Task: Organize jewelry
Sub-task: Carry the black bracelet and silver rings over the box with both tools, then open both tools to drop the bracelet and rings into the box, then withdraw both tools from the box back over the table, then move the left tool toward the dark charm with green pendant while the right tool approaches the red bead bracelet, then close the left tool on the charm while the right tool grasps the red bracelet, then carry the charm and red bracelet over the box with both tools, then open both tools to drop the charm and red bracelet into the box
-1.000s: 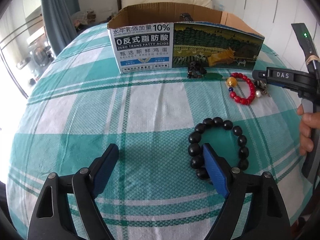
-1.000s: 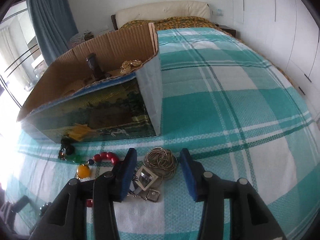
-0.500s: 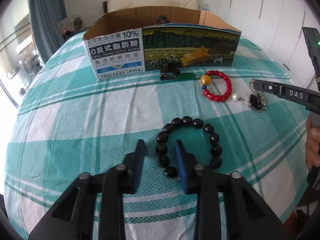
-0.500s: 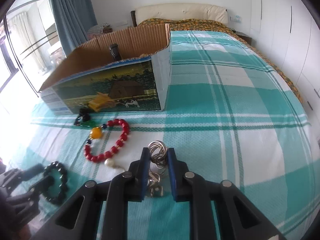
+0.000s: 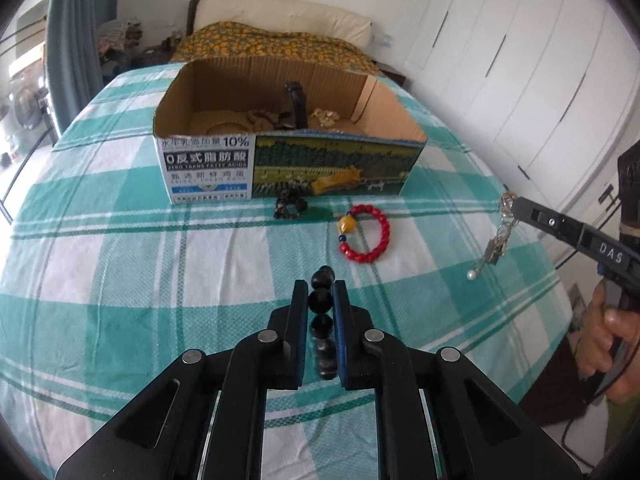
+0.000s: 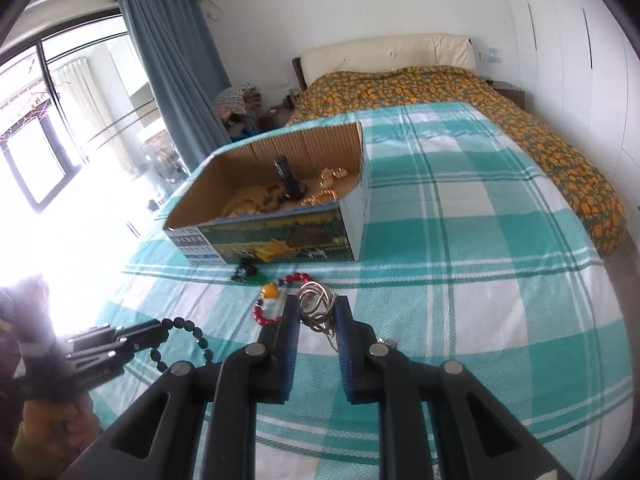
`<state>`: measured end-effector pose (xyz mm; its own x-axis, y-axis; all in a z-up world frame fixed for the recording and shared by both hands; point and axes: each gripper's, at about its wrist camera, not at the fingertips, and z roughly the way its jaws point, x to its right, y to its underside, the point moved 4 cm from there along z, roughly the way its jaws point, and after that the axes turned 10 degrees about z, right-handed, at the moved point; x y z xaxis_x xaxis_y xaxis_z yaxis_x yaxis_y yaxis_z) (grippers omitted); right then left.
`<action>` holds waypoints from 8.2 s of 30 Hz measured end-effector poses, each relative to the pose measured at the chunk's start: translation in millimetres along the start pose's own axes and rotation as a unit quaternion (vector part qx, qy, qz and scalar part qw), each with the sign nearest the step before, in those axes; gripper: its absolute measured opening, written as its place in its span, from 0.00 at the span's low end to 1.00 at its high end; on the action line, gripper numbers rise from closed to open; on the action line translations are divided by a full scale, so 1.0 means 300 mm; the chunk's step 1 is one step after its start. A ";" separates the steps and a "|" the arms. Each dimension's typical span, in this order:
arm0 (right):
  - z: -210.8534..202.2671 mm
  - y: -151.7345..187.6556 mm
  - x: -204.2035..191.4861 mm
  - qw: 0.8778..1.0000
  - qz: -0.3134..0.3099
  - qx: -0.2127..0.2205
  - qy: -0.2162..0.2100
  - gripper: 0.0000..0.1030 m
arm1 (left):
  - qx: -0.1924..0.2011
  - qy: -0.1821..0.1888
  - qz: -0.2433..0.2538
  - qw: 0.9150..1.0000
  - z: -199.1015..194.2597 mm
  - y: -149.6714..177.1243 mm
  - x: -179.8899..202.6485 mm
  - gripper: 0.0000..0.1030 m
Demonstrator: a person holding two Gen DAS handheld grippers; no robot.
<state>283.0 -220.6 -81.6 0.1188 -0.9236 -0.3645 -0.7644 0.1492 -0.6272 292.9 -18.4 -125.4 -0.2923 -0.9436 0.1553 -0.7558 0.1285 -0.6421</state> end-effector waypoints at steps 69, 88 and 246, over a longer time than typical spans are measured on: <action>0.059 0.143 -0.085 0.996 -0.066 0.024 0.061 0.44 | -0.024 -0.067 -0.021 0.997 0.046 0.116 -0.072 0.78; 0.103 0.279 -0.052 0.997 -0.041 -0.011 0.059 0.44 | -0.024 -0.092 -0.035 0.995 0.053 0.191 -0.076 0.78; 0.553 -0.447 -0.114 0.994 -0.070 -0.070 0.054 0.64 | -0.018 -0.108 0.023 0.994 0.283 -0.507 -0.298 0.90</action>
<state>486.7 -150.6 -99.1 0.1677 -0.9653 -0.2003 -0.8265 -0.0269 -0.5624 483.9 20.5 -105.3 -0.1974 -0.9795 -0.0397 -0.7666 0.1795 -0.6166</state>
